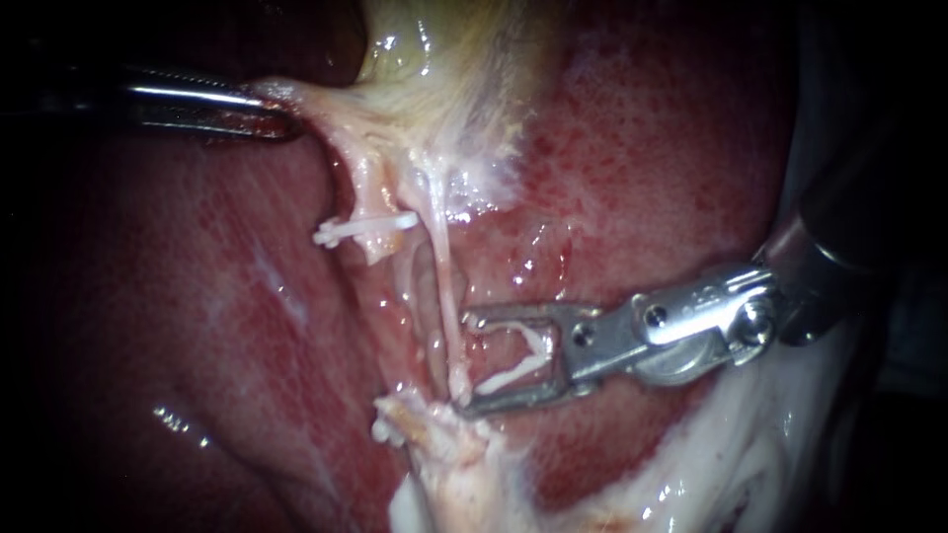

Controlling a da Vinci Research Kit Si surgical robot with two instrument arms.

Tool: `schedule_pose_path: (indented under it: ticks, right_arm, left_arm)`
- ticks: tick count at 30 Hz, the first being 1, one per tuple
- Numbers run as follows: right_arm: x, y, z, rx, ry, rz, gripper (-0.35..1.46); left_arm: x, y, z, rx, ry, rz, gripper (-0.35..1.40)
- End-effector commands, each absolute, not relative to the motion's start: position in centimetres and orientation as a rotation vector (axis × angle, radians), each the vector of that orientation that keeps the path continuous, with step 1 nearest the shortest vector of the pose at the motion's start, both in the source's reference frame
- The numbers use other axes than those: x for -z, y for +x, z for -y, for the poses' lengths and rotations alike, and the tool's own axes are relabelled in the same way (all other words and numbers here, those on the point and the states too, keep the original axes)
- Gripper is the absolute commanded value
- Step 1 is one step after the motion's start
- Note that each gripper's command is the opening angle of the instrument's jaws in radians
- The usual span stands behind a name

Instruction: Clipping first clip right tube

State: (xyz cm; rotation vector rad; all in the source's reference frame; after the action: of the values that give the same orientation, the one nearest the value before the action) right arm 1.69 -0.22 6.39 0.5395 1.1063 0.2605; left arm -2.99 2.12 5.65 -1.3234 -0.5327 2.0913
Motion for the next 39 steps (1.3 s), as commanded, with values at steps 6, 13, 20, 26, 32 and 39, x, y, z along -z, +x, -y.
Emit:
schedule_pose_path:
  ticks: [6, 13, 20, 26, 32, 39]
  right_arm:
    - [-6.45, 1.84, 0.20, -0.320, 0.622, -1.162, 0.49]
    - [-6.48, 1.96, 0.17, -0.395, 0.763, -1.226, 0.49]
    - [-6.41, 1.96, 0.21, -0.438, 0.882, -1.279, 0.48]
    - [-6.31, 1.99, 0.25, -0.452, 0.946, -1.300, 0.47]
    - [-6.34, 1.95, 0.23, -0.457, 0.951, -1.301, 0.39]
    - [-6.31, 1.92, 0.20, -0.467, 0.962, -1.296, 0.21]
  left_arm:
    - [-5.65, -2.99, -2.13, -2.091, -1.324, 0.533, -0.35]
    - [-5.65, -3.00, -2.13, -2.091, -1.324, 0.532, -0.35]
    - [-5.66, -3.01, -2.13, -2.091, -1.323, 0.531, -0.35]
    - [-5.66, -3.01, -2.13, -2.091, -1.323, 0.531, -0.35]
    - [-5.66, -3.02, -2.13, -2.091, -1.323, 0.531, -0.35]
    - [-5.66, -3.02, -2.13, -2.091, -1.323, 0.530, -0.35]
